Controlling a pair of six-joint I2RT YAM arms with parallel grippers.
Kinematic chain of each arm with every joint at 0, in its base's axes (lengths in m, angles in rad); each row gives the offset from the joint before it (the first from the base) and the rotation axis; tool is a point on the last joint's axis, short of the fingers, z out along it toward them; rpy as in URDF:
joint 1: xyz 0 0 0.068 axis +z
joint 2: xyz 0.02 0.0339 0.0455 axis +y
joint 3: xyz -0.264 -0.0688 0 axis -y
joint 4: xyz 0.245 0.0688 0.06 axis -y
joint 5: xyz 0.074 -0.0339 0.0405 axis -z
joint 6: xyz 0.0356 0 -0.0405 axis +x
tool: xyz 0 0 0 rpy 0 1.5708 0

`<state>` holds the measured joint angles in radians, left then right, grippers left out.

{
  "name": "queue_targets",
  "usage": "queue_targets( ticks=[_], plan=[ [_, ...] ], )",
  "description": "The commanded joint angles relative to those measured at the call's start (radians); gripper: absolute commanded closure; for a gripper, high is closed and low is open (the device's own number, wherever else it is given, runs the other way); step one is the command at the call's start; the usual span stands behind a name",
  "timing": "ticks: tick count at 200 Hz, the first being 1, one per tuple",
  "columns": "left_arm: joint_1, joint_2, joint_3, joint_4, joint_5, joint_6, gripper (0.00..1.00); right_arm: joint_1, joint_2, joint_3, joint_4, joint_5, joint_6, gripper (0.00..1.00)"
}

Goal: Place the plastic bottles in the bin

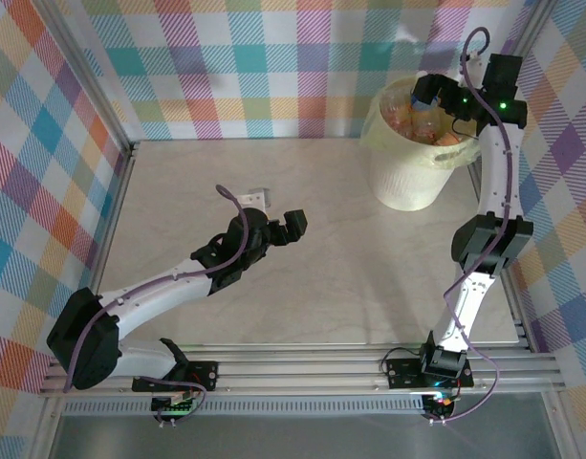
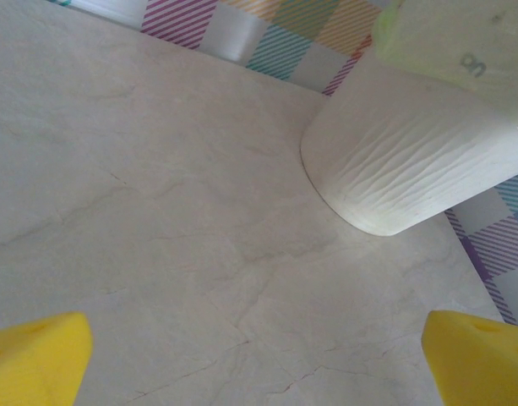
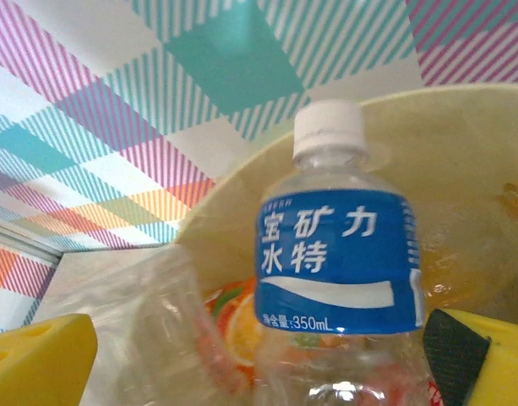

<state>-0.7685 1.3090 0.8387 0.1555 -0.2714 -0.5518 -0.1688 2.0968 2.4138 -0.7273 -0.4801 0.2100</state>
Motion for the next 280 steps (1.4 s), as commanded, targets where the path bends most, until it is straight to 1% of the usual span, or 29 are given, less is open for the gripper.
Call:
queue_targets(
  ticks=[1, 8, 13, 36, 47, 54, 62, 79, 95, 131, 147, 179, 208, 222, 237, 247, 260, 280],
  plan=[
    [0.010, 0.014, 0.029, 0.006, 0.008, -0.011, 0.00, 0.004, -0.094, 0.000, -0.038, 0.143, 0.021, 0.00],
    [0.011, 0.017, 0.028, 0.009, 0.009, -0.011, 0.00, 0.006, -0.101, -0.002, -0.052, 0.211, 0.028, 0.00],
    [0.010, 0.019, 0.028, 0.009, 0.012, -0.011, 0.00, 0.009, -0.106, -0.006, -0.057, 0.224, 0.023, 0.00],
    [0.009, 0.025, 0.032, 0.008, 0.014, -0.008, 0.00, 0.051, -0.139, -0.064, -0.043, 0.110, -0.063, 0.00],
    [0.010, 0.027, 0.033, 0.006, 0.012, -0.007, 0.00, 0.083, -0.150, -0.097, -0.027, 0.089, -0.116, 0.00],
    [0.010, 0.030, 0.034, 0.006, 0.014, -0.007, 0.00, 0.106, -0.153, -0.109, -0.023, 0.100, -0.141, 0.00],
    [0.009, 0.033, 0.036, 0.007, 0.014, -0.007, 0.00, 0.134, -0.151, -0.116, -0.021, 0.151, -0.169, 0.00],
    [0.010, 0.033, 0.036, 0.006, 0.017, -0.010, 0.00, 0.185, -0.125, -0.119, -0.012, 0.342, -0.224, 0.00],
    [0.010, 0.034, 0.034, 0.001, 0.016, -0.013, 0.00, 0.212, -0.078, -0.093, -0.026, 0.482, -0.248, 0.00],
    [0.010, 0.030, 0.033, -0.013, 0.004, -0.015, 0.00, 0.219, -0.024, -0.065, -0.043, 0.758, -0.201, 0.00],
    [0.010, 0.029, 0.034, -0.015, 0.002, -0.016, 0.00, 0.213, -0.023, -0.065, -0.046, 0.827, -0.188, 0.00],
    [0.009, 0.041, 0.043, -0.019, 0.006, -0.017, 0.00, 0.197, -0.026, -0.067, -0.070, 0.856, -0.156, 0.00],
    [0.010, 0.052, 0.055, -0.026, 0.009, -0.017, 0.00, 0.176, -0.044, -0.080, -0.072, 0.850, -0.135, 0.00],
    [0.011, 0.052, 0.059, -0.033, 0.007, -0.012, 0.00, 0.174, -0.064, -0.084, -0.068, 0.812, -0.152, 0.00],
    [0.010, 0.045, 0.065, -0.047, -0.006, -0.007, 0.00, 0.174, -0.101, -0.084, -0.079, 0.735, -0.156, 0.00],
    [0.010, 0.034, 0.071, -0.070, -0.039, 0.001, 0.00, 0.174, -0.137, -0.091, -0.085, 0.682, -0.154, 0.00],
    [0.012, 0.010, 0.079, -0.118, -0.108, 0.023, 0.00, 0.173, -0.201, -0.126, -0.087, 0.611, -0.151, 0.00],
    [0.027, -0.046, 0.083, -0.209, -0.247, 0.057, 0.00, 0.173, -0.339, -0.266, -0.049, 0.533, -0.152, 0.00]
  ],
)
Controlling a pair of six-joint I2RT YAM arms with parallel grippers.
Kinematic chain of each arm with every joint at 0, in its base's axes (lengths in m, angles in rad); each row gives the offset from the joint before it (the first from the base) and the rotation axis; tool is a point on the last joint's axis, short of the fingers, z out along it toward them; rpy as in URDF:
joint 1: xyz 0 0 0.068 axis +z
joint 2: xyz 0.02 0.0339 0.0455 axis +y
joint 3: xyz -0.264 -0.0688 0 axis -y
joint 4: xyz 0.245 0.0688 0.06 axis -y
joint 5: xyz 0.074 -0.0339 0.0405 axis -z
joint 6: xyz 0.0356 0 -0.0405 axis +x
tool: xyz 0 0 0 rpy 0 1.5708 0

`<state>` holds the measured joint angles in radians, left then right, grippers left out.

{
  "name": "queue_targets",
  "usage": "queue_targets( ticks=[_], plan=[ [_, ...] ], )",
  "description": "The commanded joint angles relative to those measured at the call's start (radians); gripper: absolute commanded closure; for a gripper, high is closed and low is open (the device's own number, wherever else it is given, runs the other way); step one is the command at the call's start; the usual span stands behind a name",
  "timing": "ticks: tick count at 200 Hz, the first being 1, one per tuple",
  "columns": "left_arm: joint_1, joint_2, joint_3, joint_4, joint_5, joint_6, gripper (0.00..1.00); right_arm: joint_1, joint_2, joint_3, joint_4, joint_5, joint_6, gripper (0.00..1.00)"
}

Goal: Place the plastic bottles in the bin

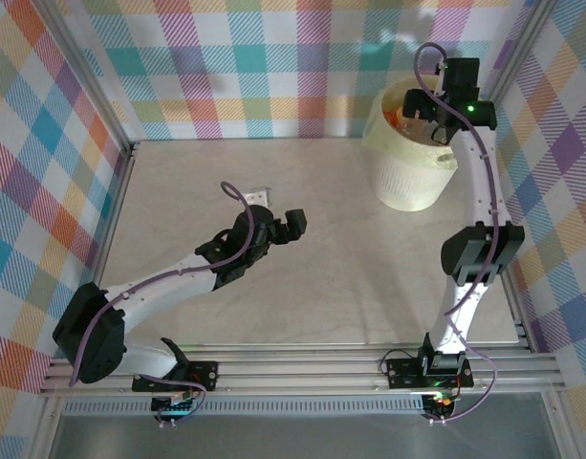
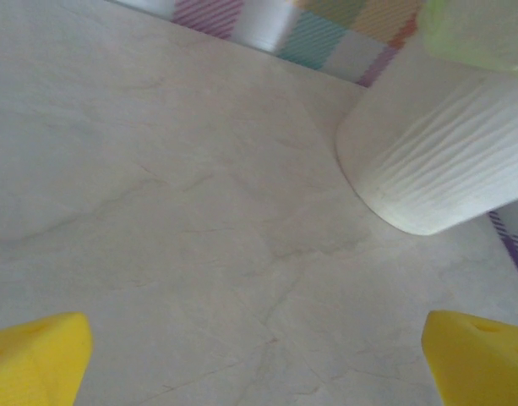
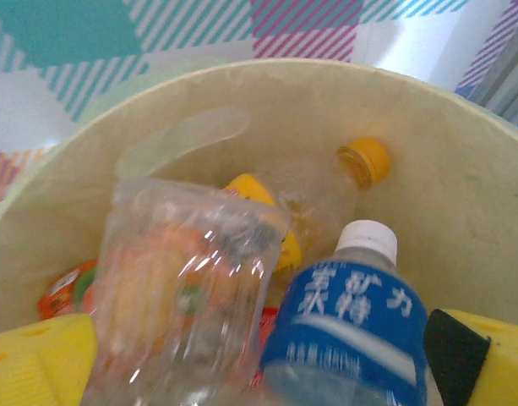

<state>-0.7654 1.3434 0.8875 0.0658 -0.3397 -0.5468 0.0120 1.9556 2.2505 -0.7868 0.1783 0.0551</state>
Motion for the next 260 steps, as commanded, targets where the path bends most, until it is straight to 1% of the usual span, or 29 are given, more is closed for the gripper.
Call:
queue_targets(
  ticks=[1, 16, 29, 43, 59, 74, 88, 97, 116, 125, 130, 136, 152, 159, 168, 173, 181, 195, 205, 216, 231, 240, 249, 257, 260],
  plan=[
    [0.026, -0.084, 0.034, -0.128, -0.182, 0.052, 0.00, -0.008, -0.208, -0.114, 0.013, -0.127, 0.003, 0.00],
    [0.060, -0.123, 0.045, -0.249, -0.300, 0.063, 0.00, -0.007, -0.340, -0.284, 0.072, -0.133, 0.011, 0.00],
    [0.101, -0.163, 0.038, -0.329, -0.380, 0.080, 0.00, -0.006, -0.478, -0.482, 0.161, -0.109, 0.021, 0.00],
    [0.151, -0.216, 0.006, -0.399, -0.461, 0.097, 0.00, -0.007, -0.647, -0.750, 0.317, -0.077, 0.049, 0.00],
    [0.219, -0.281, -0.048, -0.420, -0.533, 0.147, 0.00, -0.007, -0.834, -1.050, 0.531, -0.032, 0.092, 0.00],
    [0.300, -0.339, -0.119, -0.404, -0.550, 0.204, 0.00, -0.007, -0.959, -1.267, 0.671, 0.012, 0.129, 0.00],
    [0.381, -0.385, -0.200, -0.353, -0.524, 0.259, 0.00, -0.007, -1.019, -1.397, 0.698, 0.062, 0.172, 0.00],
    [0.431, -0.406, -0.256, -0.282, -0.499, 0.277, 0.00, -0.008, -1.037, -1.469, 0.699, 0.103, 0.205, 0.00],
    [0.542, -0.426, -0.359, -0.202, -0.429, 0.288, 0.00, -0.007, -1.019, -1.611, 0.761, 0.150, 0.209, 0.00],
    [0.586, -0.423, -0.402, -0.157, -0.379, 0.291, 0.00, -0.008, -0.983, -1.674, 0.818, 0.166, 0.212, 0.00],
    [0.612, -0.417, -0.433, -0.101, -0.351, 0.314, 0.00, -0.008, -0.955, -1.701, 0.855, 0.168, 0.208, 0.00],
    [0.623, -0.409, -0.477, -0.033, -0.335, 0.343, 0.00, -0.007, -0.916, -1.726, 0.905, 0.160, 0.185, 0.00],
    [0.642, -0.365, -0.583, 0.223, -0.289, 0.416, 0.00, -0.010, -0.785, -1.773, 1.047, 0.133, 0.143, 0.00],
    [0.658, -0.333, -0.600, 0.282, -0.252, 0.418, 0.00, -0.010, -0.724, -1.782, 1.102, 0.115, 0.121, 0.00],
    [0.678, -0.287, -0.589, 0.302, -0.196, 0.418, 0.00, -0.013, -0.655, -1.784, 1.172, 0.073, 0.101, 0.00],
    [0.685, -0.260, -0.573, 0.298, -0.173, 0.422, 0.00, -0.014, -0.619, -1.785, 1.221, 0.049, 0.086, 0.00],
    [0.687, -0.218, -0.549, 0.303, -0.139, 0.433, 0.00, -0.017, -0.590, -1.753, 1.203, 0.012, 0.064, 0.00],
    [0.689, -0.150, -0.535, 0.380, -0.078, 0.464, 0.00, -0.016, -0.549, -1.779, 1.370, -0.041, 0.023, 0.00],
    [0.690, -0.105, -0.533, 0.458, -0.056, 0.481, 0.00, -0.024, -0.514, -1.784, 1.409, -0.100, 0.022, 0.00],
    [0.693, -0.057, -0.524, 0.521, -0.038, 0.500, 0.00, -0.025, -0.469, -1.804, 1.503, -0.160, -0.005, 0.00],
    [0.699, 0.003, -0.513, 0.603, 0.012, 0.515, 0.00, -0.023, -0.410, -1.864, 1.683, -0.238, -0.042, 0.00],
    [0.702, 0.029, -0.489, 0.591, 0.071, 0.522, 0.00, -0.023, -0.431, -1.865, 1.648, -0.248, -0.049, 0.00],
    [0.703, 0.048, -0.479, 0.597, 0.115, 0.526, 0.00, -0.022, -0.419, -1.857, 1.656, -0.241, -0.045, 0.00],
    [0.702, 0.091, -0.506, 0.696, 0.135, 0.525, 0.00, -0.021, -0.421, -1.834, 1.601, -0.224, -0.038, 0.00],
    [0.703, 0.113, -0.520, 0.742, 0.137, 0.524, 0.00, -0.018, -0.421, -1.838, 1.607, -0.222, -0.040, 0.00]
  ],
)
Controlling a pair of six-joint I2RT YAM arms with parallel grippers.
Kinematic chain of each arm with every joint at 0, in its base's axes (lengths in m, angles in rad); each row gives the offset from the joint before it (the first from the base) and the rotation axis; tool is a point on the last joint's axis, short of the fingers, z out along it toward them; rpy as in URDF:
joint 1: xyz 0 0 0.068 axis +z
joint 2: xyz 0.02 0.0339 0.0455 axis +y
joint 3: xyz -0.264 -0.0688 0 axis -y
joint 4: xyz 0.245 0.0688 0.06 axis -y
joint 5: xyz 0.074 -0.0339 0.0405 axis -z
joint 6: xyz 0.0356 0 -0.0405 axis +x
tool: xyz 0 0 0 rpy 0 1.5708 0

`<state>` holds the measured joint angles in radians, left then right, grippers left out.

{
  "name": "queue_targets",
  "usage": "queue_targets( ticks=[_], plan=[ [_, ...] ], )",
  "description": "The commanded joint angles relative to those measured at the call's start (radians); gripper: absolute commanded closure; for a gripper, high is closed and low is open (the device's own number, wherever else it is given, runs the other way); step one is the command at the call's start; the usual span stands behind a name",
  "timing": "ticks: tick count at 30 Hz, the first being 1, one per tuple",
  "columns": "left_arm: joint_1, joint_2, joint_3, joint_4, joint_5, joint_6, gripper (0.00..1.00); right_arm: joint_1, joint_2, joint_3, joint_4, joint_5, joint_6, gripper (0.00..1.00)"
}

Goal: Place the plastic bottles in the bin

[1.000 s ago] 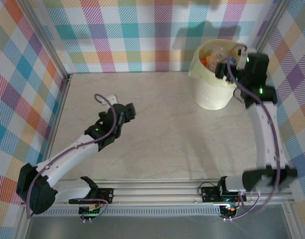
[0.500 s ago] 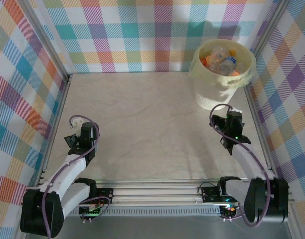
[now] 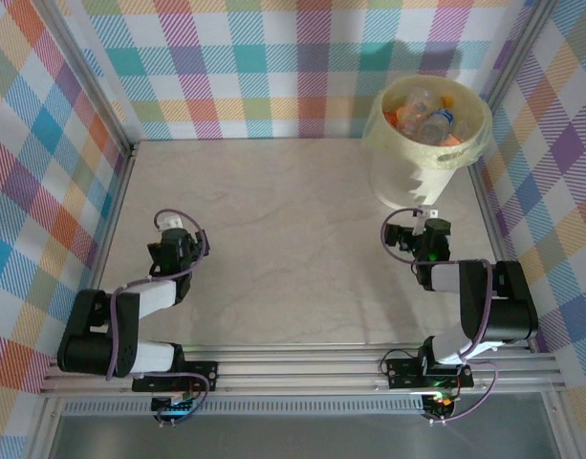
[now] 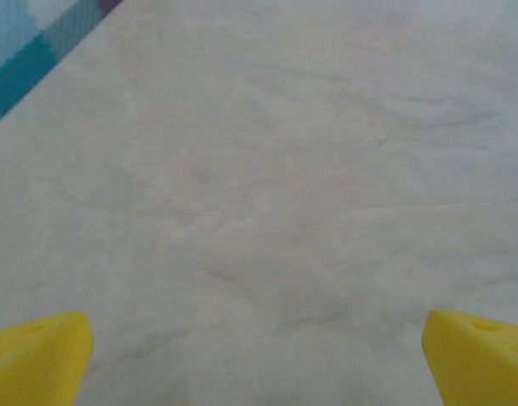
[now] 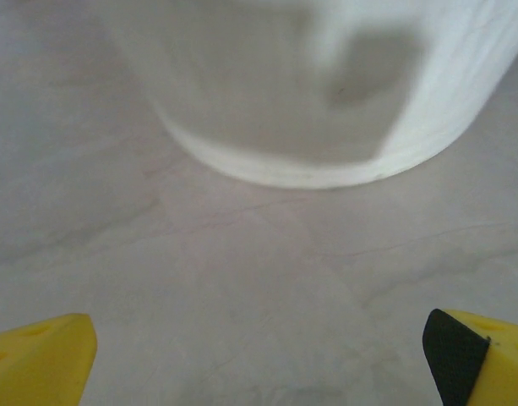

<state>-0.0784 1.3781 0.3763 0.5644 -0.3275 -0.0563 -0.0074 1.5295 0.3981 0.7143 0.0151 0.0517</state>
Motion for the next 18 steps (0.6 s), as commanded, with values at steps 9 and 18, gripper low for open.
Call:
queue_targets(
  ticks=[9, 18],
  plan=[
    [-0.017, 0.189, 0.018, 0.300, 0.044, 0.042, 0.00, 0.004, 0.004, 0.013, 0.111, -0.056, -0.039, 0.00],
    [-0.017, 0.185, 0.021, 0.283, 0.047, 0.040, 0.00, 0.003, 0.007, 0.018, 0.106, -0.062, -0.041, 0.00]
  ],
)
